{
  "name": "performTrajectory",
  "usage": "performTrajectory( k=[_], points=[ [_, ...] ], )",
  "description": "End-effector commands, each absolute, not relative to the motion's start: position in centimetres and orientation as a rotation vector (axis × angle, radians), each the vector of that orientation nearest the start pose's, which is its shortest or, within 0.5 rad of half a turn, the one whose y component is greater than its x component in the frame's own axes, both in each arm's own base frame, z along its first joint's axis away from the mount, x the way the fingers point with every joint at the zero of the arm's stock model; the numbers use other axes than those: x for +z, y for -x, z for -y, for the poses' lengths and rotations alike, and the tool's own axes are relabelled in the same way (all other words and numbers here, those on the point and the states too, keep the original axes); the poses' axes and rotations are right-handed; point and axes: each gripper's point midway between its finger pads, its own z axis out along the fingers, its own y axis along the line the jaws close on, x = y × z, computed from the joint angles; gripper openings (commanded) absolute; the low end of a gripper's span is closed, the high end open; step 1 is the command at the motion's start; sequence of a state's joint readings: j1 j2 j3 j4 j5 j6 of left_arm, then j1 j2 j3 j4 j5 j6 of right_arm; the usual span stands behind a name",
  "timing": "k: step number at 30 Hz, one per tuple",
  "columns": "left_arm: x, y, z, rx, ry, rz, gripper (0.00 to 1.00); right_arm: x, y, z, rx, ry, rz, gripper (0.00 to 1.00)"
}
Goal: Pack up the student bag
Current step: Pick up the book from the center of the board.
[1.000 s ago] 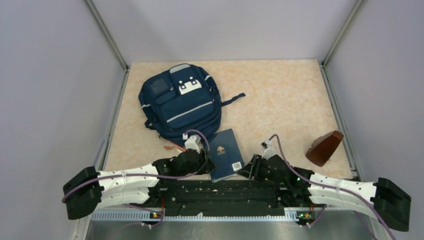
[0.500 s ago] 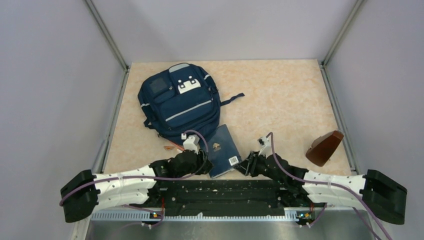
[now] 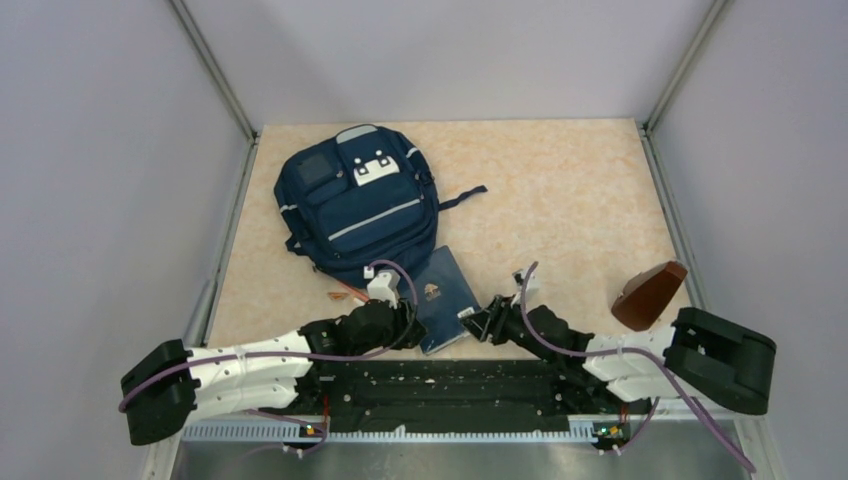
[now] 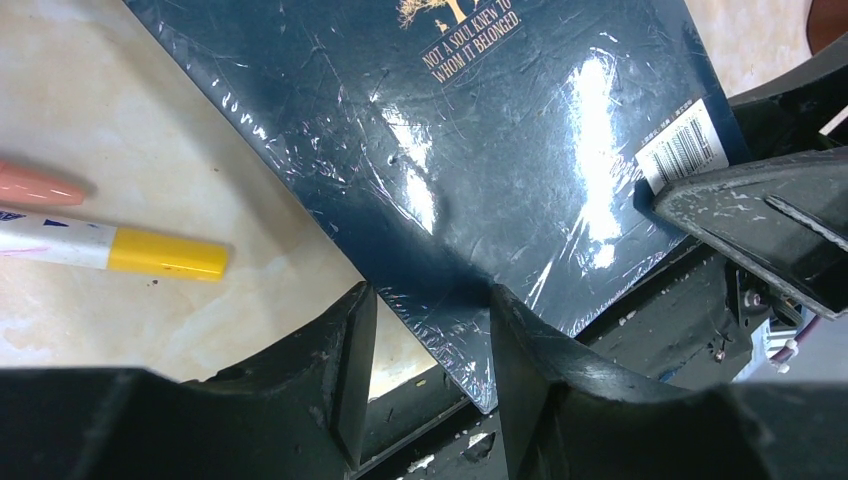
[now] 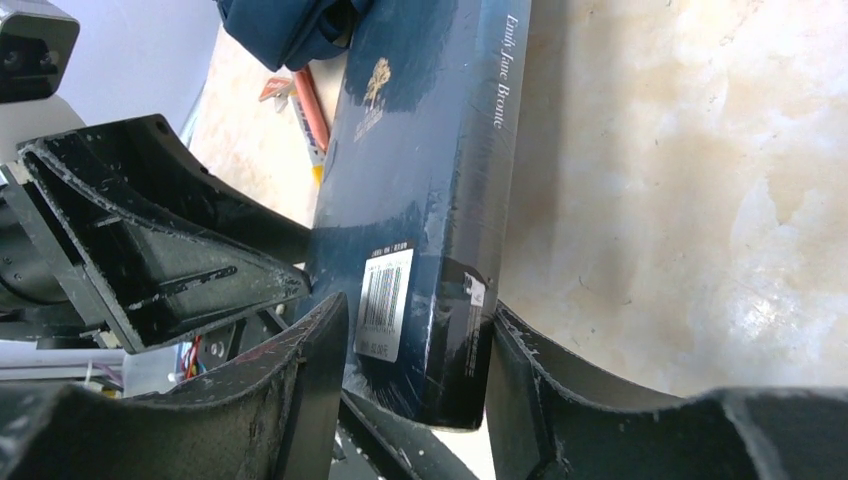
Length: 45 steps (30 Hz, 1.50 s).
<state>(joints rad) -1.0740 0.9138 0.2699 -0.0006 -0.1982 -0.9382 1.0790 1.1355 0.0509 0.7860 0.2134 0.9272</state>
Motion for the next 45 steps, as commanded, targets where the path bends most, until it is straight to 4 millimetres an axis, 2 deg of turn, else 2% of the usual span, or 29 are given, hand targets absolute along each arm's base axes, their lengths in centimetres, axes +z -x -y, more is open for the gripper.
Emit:
performTrajectory(
  k=[1, 7, 9, 11, 13, 18, 19, 23, 27, 30, 33, 35, 38, 41, 45],
  points=[
    [9.0, -13.6, 27.1, -1.037, -0.105, -2.23, 0.49, 15.9, -16.4, -30.7, 1.437, -0.06, -1.709, 0.49],
    [9.9, -13.3, 27.9, -1.057, -0.199, -2.208, 0.48, 16.6, -17.1, -31.6, 1.496, -0.103, -1.631, 0.49],
    [10.0, -13.4, 28.0, -1.05, -0.219, -2.207, 0.48, 17.1, -17.2, -31.6, 1.52, -0.128, -1.593, 0.46],
    [10.1, -13.5, 28.0, -1.034, -0.223, -2.207, 0.49, 17.8, -17.5, -31.4, 1.54, -0.155, -1.551, 0.37],
    [10.3, -13.9, 27.8, -1.005, -0.222, -2.203, 0.53, 17.6, -17.7, -31.2, 1.527, -0.174, -1.551, 0.27],
    [12.2, -15.5, 26.7, -0.895, -0.225, -2.155, 0.72, 16.5, -18.2, -30.4, 1.435, -0.19, -1.62, 0.04],
    [12.8, -15.8, 26.4, -0.87, -0.237, -2.144, 0.75, 16.3, -18.4, -30.0, 1.402, -0.202, -1.641, 0.0],
    [16.8, -17.6, 25.2, -0.776, -0.273, -2.092, 0.82, 16.2, -19.4, -27.5, 1.217, -0.242, -1.698, 0.0],
    [19.1, -20.3, 23.2, -0.679, -0.323, -2.117, 0.85, 17.7, -20.6, -23.2, 0.957, -0.263, -1.705, 0.0],
    [18.8, -22.9, 20.9, -0.565, -0.368, -2.204, 0.85, 19.0, -21.3, -20.3, 0.759, -0.191, -1.714, 0.0],
    [18.0, -25.2, 18.7, -0.341, -0.42, -2.275, 0.85, 19.7, -22.2, -18.7, 0.63, -0.104, -1.773, 0.0],
    [17.2, -26.7, 18.0, -0.228, -0.45, -2.303, 0.84, 19.0, -23.1, -17.8, 0.58, -0.08, -1.846, 0.0],
    [16.7, -28.1, 17.9, -0.164, -0.497, -2.307, 0.83, 17.9, -23.7, -17.6, 0.616, -0.067, -1.886, 0.0],
    [15.7, -28.2, 18.5, -0.164, -0.605, -2.313, 0.82, 17.8, -24.1, -17.7, 0.667, -0.072, -1.876, 0.0],
    [14.1, -29.1, 15.8, 0.038, -0.557, -2.333, 0.83, 17.9, -24.3, -17.7, 0.669, -0.055, -1.879, 0.0]
  ],
)
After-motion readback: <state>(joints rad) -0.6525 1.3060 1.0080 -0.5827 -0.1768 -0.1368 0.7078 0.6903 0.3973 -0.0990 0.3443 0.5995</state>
